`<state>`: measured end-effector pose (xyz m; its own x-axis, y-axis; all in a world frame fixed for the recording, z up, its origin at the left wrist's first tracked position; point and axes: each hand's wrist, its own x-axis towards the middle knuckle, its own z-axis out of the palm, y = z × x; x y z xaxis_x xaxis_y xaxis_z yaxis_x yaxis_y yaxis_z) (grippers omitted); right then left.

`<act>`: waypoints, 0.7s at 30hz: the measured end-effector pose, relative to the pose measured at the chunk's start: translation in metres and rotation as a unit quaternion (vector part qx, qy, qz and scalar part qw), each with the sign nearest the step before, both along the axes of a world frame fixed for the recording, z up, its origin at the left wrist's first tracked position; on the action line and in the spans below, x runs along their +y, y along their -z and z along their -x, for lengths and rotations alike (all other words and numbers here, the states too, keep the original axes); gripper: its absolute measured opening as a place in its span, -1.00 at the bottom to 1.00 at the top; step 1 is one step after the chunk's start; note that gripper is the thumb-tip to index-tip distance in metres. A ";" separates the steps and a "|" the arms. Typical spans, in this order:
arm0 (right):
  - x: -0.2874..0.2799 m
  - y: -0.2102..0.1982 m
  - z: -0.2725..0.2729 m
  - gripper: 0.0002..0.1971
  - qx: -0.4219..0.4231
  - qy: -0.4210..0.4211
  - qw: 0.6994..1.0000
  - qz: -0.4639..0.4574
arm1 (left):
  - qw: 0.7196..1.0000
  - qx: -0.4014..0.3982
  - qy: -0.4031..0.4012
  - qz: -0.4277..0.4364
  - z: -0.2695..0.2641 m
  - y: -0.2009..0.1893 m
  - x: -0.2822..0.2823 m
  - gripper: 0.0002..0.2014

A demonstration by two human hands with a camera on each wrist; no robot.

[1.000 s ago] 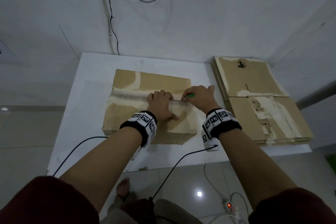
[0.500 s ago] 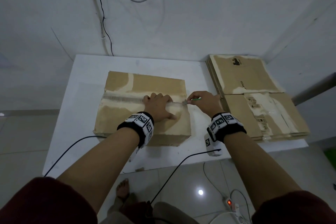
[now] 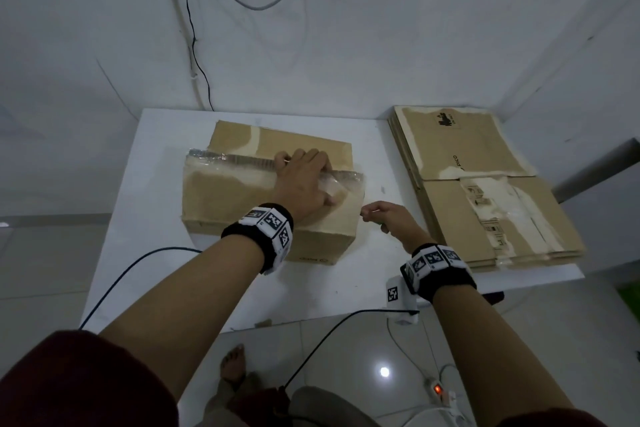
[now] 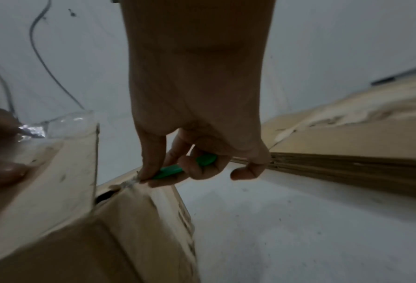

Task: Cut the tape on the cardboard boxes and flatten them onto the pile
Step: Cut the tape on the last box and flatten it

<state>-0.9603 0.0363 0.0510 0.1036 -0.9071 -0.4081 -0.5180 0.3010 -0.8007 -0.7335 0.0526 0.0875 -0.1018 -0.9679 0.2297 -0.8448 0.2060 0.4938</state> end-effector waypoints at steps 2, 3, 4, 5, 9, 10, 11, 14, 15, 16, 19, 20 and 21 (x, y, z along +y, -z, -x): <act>0.005 0.006 0.002 -0.91 -0.038 0.044 0.998 0.032 | 0.999 -0.011 0.016 0.044 0.004 -0.006 0.006 -0.59; 0.007 0.007 0.002 -0.92 -0.055 0.059 0.996 0.046 | 0.998 -0.028 0.024 0.059 0.007 -0.009 0.010 -0.60; 0.010 0.007 0.003 -0.94 -0.071 0.065 0.994 0.057 | 0.996 -0.051 0.029 0.066 0.009 -0.012 0.015 -0.59; 0.011 0.005 0.003 -0.95 -0.078 0.069 0.993 0.063 | 0.995 -0.072 0.031 0.064 0.011 -0.014 0.021 -0.56; 0.016 -0.002 0.000 -0.94 -0.091 0.067 0.990 0.082 | 0.995 -0.087 -0.008 0.042 0.018 -0.026 0.053 -0.32; 0.017 -0.002 -0.001 -0.92 -0.092 0.064 0.990 0.088 | 0.994 -0.100 -0.023 0.031 0.022 -0.029 0.062 -0.30; 0.018 -0.001 -0.001 -0.87 -0.089 0.060 0.990 0.093 | 0.993 -0.113 -0.038 0.017 0.025 -0.030 0.070 -0.29; 0.023 0.001 -0.002 -0.78 -0.082 0.046 0.990 0.101 | 0.982 -0.155 -0.046 -0.095 0.029 -0.030 0.080 -0.46; 0.025 0.002 -0.002 -0.80 -0.073 0.038 0.991 0.109 | 0.974 -0.162 -0.029 -0.153 0.031 -0.027 0.081 -0.56; 0.027 0.003 -0.001 -0.83 -0.062 0.029 0.990 0.120 | 0.967 -0.153 -0.011 -0.202 0.033 -0.024 0.084 -0.65; 0.034 0.008 0.001 -0.85 -0.039 0.020 0.990 0.138 | 0.971 -0.048 -0.017 -0.234 0.040 -0.003 0.091 -0.69; 0.036 0.009 0.001 -0.85 -0.033 0.019 0.990 0.137 | 0.974 0.001 -0.033 -0.226 0.042 0.001 0.093 -0.72; 0.037 0.010 0.002 -0.86 -0.027 0.017 0.990 0.136 | 0.974 0.038 -0.048 -0.219 0.043 0.004 0.092 -0.79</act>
<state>-0.9621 0.0736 0.0405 0.0867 -0.9860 -0.1424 -0.4659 0.0862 -0.8806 -0.7761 0.1444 0.0839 -0.0057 -0.9791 -0.2032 -0.8075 -0.1153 0.5785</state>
